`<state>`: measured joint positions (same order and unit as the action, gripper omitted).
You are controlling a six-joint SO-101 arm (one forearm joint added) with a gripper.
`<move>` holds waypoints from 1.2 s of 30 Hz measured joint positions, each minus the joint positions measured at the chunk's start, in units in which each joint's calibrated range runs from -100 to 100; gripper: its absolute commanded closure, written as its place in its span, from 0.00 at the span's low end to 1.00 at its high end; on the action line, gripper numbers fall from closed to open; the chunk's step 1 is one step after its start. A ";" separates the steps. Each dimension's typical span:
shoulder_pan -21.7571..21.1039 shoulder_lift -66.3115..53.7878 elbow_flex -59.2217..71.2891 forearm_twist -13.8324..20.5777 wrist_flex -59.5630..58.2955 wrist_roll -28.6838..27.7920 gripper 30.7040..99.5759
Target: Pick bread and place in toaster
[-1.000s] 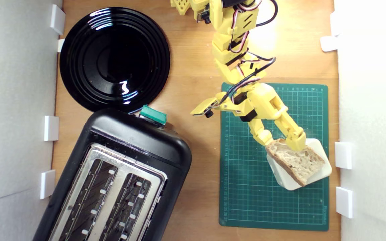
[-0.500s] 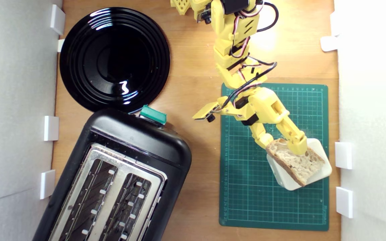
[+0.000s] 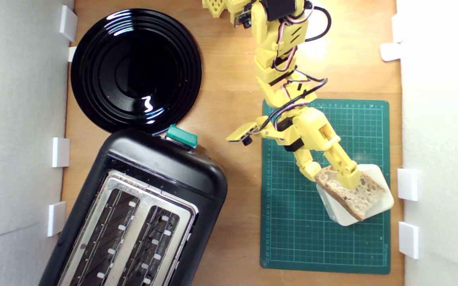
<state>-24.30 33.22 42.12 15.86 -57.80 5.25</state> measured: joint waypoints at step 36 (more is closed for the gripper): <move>0.00 -0.50 -0.18 -0.09 1.02 -0.05 0.61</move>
<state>-24.30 32.72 41.93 15.77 -56.78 5.20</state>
